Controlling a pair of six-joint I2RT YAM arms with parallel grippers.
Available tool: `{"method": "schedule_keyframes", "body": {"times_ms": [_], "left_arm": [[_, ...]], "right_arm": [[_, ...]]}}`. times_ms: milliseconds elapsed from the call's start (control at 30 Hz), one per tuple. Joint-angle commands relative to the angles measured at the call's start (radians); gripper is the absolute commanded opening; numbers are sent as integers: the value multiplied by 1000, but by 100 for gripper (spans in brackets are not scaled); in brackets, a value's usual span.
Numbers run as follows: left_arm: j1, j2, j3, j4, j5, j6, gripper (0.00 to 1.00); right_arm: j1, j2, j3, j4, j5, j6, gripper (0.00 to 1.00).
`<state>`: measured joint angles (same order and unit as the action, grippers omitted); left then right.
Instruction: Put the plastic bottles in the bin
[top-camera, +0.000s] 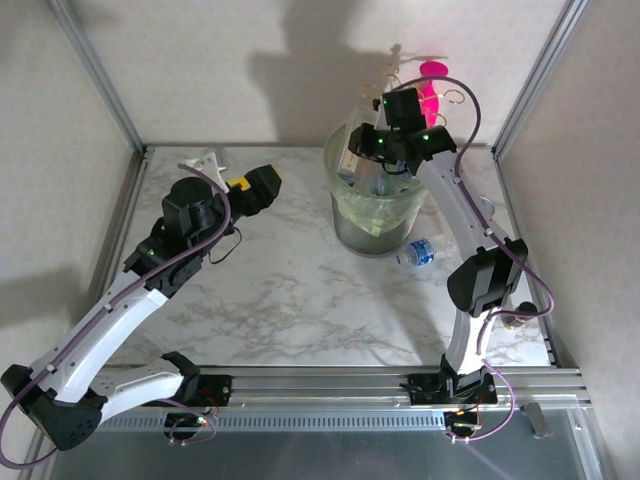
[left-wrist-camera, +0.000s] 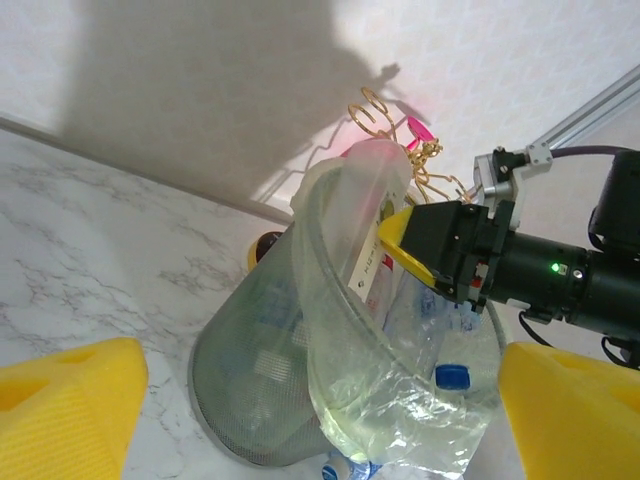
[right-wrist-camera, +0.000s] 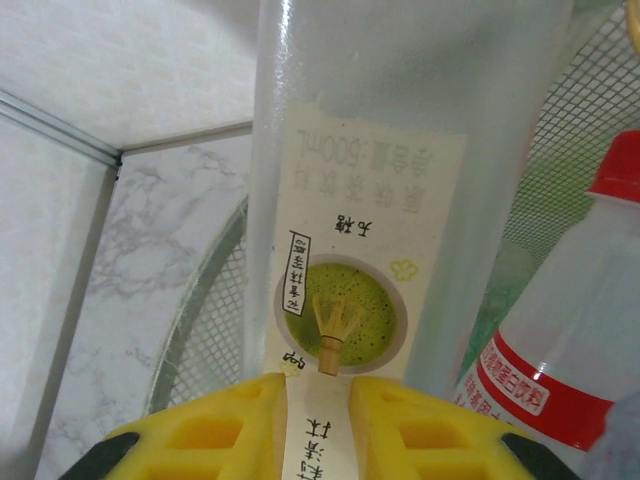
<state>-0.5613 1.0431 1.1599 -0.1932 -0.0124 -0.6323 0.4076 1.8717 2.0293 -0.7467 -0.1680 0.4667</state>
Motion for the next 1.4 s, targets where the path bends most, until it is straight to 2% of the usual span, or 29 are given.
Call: {"method": "schedule_keyframes", "body": {"times_ms": [0,233,367,467,600,700,800,933,1033,1233,1267,1367], "left_arm": [[-6,-25,-13,-26,-25,0,90],[-7,-36,-8,-29,-40,14,91],[-6,-35,-11,-34,-28,17,90],[-6,-41,-25,-36,-24,15,91],[-6,-45,-43,-37,-24,10,91],[-6,-34,-49,-35,-16,8,91],[-7,-27,-77,-40,-21,-11,90],[-6,-18,-116,-57,-41,-41,90],[-5,-5,-131,-82,-46,-49,90],[-5,-8,-160,-84,-42,-69,90],[-5,-8,-159,-85,-38,-68,90],[-5,-14,-158,-96,-38,-60,91]], "right_arm": [[2,-7,-28,-37,4,2,25],[-1,-90,50,-41,-1,-2,30],[-27,-190,3,-49,18,23,32],[-83,-315,-119,-27,41,71,33],[-233,-508,-329,40,7,139,34],[-339,-609,-431,25,8,147,36],[-390,-648,-486,-82,128,161,39],[-436,-715,-616,-132,198,233,40],[-468,-754,-735,-132,176,302,41],[-482,-748,-966,-23,1,386,45],[-481,-743,-990,-12,-6,405,47],[-483,-722,-1051,33,-31,449,69]]}}
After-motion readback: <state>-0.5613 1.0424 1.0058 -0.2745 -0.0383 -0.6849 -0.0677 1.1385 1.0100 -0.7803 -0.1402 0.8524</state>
